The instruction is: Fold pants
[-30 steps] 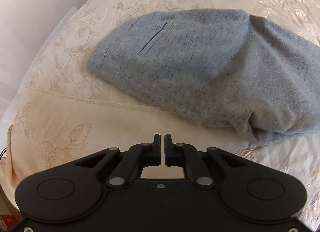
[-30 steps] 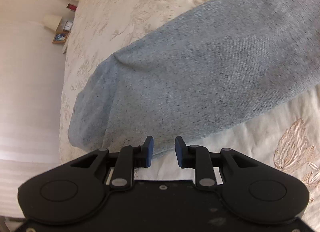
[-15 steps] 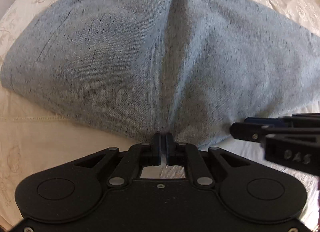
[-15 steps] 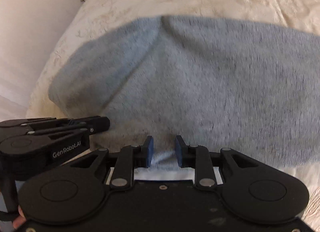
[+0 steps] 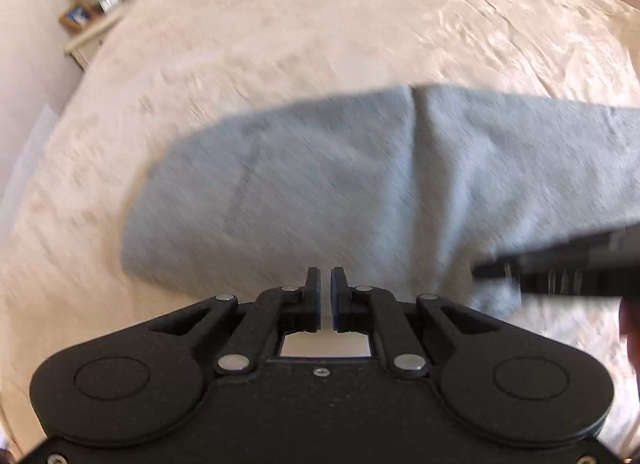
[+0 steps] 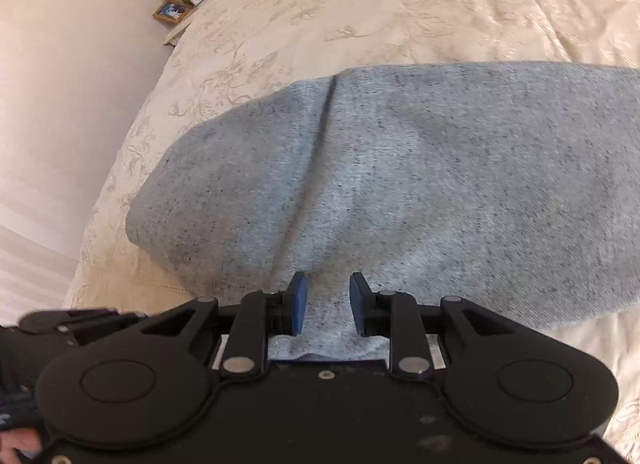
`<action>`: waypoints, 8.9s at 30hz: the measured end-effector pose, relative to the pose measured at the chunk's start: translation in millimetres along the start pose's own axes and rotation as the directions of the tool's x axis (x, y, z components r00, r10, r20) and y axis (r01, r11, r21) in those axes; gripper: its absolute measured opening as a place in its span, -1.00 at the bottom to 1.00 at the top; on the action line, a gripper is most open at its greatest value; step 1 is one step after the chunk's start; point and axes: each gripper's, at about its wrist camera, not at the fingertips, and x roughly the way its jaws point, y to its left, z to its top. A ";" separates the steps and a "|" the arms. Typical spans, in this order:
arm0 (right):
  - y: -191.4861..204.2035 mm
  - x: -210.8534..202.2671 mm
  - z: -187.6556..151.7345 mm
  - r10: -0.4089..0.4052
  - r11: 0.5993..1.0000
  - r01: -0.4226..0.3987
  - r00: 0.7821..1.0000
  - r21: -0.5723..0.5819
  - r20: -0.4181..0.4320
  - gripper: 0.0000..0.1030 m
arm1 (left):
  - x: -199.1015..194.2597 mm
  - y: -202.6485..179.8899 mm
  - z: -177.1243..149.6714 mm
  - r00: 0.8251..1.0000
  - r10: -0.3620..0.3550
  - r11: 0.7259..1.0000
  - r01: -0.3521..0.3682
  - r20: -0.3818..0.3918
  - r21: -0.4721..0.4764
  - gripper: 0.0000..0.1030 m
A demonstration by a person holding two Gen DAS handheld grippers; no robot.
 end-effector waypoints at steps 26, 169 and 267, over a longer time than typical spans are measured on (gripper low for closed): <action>19.8 54.4 -24.0 -0.127 0.992 0.127 0.982 -0.003 -0.141 -0.55 | 117.8 137.4 70.0 1.000 0.006 0.996 -0.005 0.011 -0.093 0.08; -496.6 -226.0 9.6 -0.309 0.858 0.179 0.929 0.482 0.204 -0.68 | 121.8 -367.2 184.2 0.986 -0.057 0.995 0.044 -0.155 -0.087 -0.55; -235.6 -158.2 1.4 -0.115 0.993 0.115 0.989 0.011 0.095 -0.25 | 74.2 -230.8 39.4 0.982 0.093 0.988 -0.111 -0.167 -0.105 -0.56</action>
